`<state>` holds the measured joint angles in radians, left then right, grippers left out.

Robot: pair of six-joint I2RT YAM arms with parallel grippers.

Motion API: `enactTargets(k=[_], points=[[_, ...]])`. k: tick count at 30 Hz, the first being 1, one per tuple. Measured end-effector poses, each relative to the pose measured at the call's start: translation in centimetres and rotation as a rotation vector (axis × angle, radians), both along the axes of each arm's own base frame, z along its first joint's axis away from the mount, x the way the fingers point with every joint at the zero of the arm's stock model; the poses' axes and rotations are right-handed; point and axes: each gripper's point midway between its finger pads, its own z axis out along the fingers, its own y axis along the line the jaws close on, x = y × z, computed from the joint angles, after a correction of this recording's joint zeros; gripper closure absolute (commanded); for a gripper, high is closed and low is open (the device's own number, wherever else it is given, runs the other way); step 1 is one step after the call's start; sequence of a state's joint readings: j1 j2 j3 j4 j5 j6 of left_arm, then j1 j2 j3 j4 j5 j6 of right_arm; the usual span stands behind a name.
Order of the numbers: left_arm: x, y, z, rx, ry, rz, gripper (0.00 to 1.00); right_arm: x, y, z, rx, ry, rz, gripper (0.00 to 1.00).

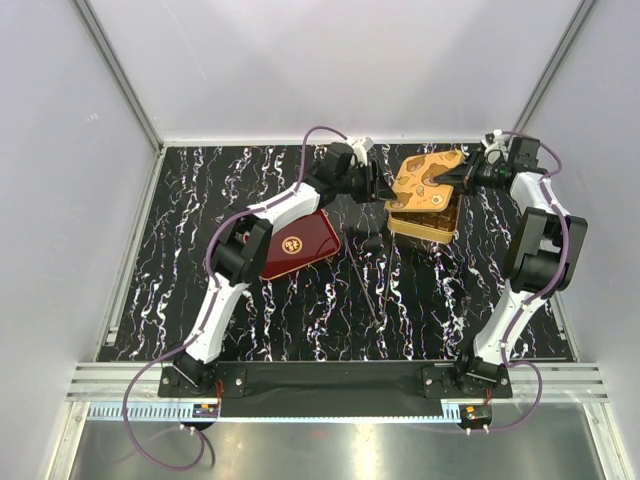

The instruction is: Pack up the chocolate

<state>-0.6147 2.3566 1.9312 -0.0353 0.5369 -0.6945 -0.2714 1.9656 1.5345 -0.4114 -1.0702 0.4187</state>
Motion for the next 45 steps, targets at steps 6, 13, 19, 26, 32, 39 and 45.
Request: enactTargets(k=[6, 13, 19, 26, 32, 39, 45], points=[[0.2, -0.5, -1.6, 0.01, 0.024, -0.012, 0.43, 0.1, -0.4, -2.0, 0.026, 0.051, 0.0, 0.99], [0.2, -0.6, -2.1, 0.019, 0.026, -0.019, 0.42, -0.3, -0.8, -3.1, 0.048, 0.1, 0.002, 0.92], [0.2, -0.8, -3.6, 0.024, 0.045, -0.026, 0.4, -0.3, -2.5, -3.0, 0.036, 0.106, -0.032, 0.85], [0.2, -1.3, -5.2, 0.032, 0.065, -0.031, 0.38, -0.5, -4.5, -3.9, -0.005, 0.137, -0.088, 0.74], [0.0, -1.9, -4.8, 0.019, 0.06, -0.035, 0.34, -0.6, -7.4, -5.0, -0.04, 0.17, -0.173, 0.71], [0.1, -2.8, -3.5, -0.014, 0.031, -0.04, 0.31, -1.2, -9.3, -6.8, -0.108, 0.231, -0.238, 0.72], [0.8, -3.6, -2.9, -0.036, 0.007, -0.038, 0.3, -1.7, -9.6, -7.7, -0.145, 0.263, -0.252, 0.72]])
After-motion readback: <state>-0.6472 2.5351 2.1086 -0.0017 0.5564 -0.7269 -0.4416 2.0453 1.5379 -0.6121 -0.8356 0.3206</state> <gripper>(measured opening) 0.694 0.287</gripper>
